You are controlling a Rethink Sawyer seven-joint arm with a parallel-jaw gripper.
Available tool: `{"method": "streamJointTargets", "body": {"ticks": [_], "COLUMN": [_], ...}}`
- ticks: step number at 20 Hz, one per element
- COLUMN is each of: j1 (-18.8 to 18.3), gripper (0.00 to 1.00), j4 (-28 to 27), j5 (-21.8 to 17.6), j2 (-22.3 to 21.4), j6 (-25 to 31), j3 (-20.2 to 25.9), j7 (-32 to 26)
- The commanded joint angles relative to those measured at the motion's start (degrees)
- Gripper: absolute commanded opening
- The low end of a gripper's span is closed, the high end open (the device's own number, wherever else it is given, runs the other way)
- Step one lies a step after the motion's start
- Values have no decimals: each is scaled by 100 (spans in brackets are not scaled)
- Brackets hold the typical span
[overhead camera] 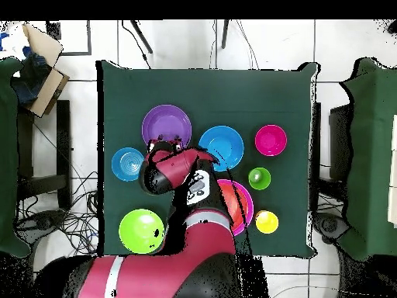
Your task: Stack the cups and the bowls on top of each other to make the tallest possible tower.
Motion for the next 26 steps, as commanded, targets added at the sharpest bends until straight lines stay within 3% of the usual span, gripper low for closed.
{"method": "streamJointTargets", "body": {"ticks": [1,10,19,26], "j1": [169,45,-537,-783], "gripper": [100,100,100,100], "j4": [435,478,693,920], "j5": [-22,-6,-307,-546], "j2": [-427,-538,-584,-577], "j6": [459,618,584,374], "j3": [218,401,846,882], "j7": [218,99,-234,-297]}}
